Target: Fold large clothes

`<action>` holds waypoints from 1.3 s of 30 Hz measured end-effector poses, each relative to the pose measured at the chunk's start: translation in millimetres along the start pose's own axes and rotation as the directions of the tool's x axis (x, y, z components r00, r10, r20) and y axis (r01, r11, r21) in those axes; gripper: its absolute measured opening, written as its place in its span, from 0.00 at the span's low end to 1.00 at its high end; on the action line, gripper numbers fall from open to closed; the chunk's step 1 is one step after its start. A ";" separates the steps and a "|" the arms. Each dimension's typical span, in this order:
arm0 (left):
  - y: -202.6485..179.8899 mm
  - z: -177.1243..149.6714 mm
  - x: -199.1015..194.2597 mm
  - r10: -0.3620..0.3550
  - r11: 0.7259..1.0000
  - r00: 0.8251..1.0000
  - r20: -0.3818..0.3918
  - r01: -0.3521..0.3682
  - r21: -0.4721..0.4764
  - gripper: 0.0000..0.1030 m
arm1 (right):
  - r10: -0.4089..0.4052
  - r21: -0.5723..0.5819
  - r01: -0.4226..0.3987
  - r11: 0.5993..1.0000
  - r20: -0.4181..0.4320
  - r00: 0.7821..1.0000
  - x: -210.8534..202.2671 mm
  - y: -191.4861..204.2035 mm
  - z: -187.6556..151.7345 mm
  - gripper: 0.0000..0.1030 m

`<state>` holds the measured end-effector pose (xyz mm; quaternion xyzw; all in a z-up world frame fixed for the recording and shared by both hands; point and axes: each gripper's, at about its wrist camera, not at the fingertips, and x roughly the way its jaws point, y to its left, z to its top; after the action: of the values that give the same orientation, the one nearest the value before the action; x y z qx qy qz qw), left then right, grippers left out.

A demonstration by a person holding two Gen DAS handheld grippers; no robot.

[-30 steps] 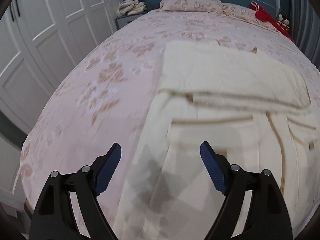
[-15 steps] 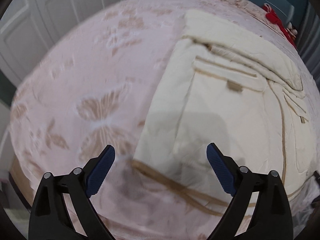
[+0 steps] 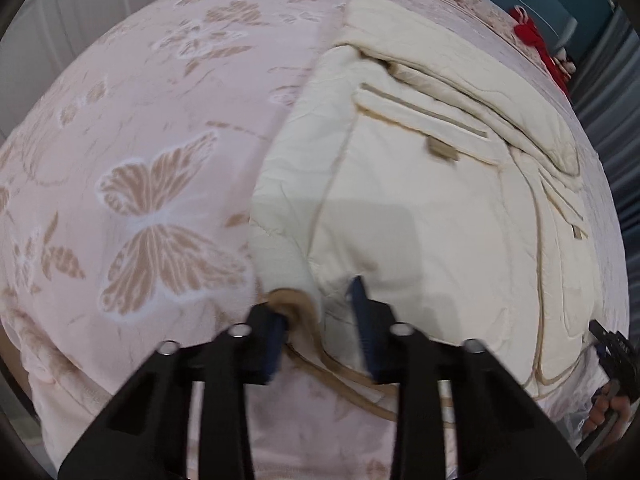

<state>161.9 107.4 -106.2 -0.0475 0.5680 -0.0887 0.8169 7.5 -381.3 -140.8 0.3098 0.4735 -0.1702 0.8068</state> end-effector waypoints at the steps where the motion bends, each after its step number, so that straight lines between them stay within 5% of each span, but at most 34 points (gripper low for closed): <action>1: -3.5 -0.3 -4.7 0.017 1.000 1.000 0.008 -0.017 0.023 0.17 | -0.017 -0.039 0.018 0.999 0.015 1.000 -7.6 6.9 -1.7 0.06; 6: -6.3 -6.3 -38.3 0.006 0.996 0.998 0.068 -0.012 0.091 0.05 | -0.041 -0.163 0.046 0.986 0.035 0.999 -42.2 16.4 -11.7 0.04; 12: 0.3 -31.3 -77.7 -0.011 0.988 0.996 0.084 -0.002 0.157 0.04 | -0.069 -0.271 0.065 0.961 -0.008 0.998 -72.0 10.1 -44.4 0.04; 21: 8.3 -102.3 -121.2 0.034 0.956 0.999 0.010 -0.035 0.291 0.03 | -0.188 -0.522 0.083 0.849 -0.151 0.970 -124.0 6.9 -125.0 0.04; 27: 22.4 -156.1 -167.6 0.048 0.945 0.996 -0.081 -0.019 0.325 0.04 | -0.187 -0.515 0.044 0.856 -0.231 0.955 -172.5 -2.3 -163.0 0.04; 32: 27.8 -152.0 -203.8 -0.002 0.966 0.999 -0.046 0.014 0.258 0.04 | -0.100 -0.424 0.016 0.906 -0.175 0.979 -200.4 0.0 -131.7 0.04; 36: 13.3 -104.5 -222.2 -0.034 0.970 0.994 0.104 0.007 0.244 0.03 | -0.011 -0.386 0.004 0.922 -0.015 1.000 -211.8 15.2 -65.4 0.04; 39: -0.1 -70.8 -220.1 -0.034 0.967 0.979 0.203 -0.018 0.253 0.03 | 0.057 -0.328 -0.016 0.945 0.116 0.992 -200.8 29.0 -15.0 0.03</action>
<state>20.9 152.7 71.4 0.0460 0.4642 -0.1584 0.8702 -85.0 -353.5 38.2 0.1696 0.4384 -0.0934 0.8777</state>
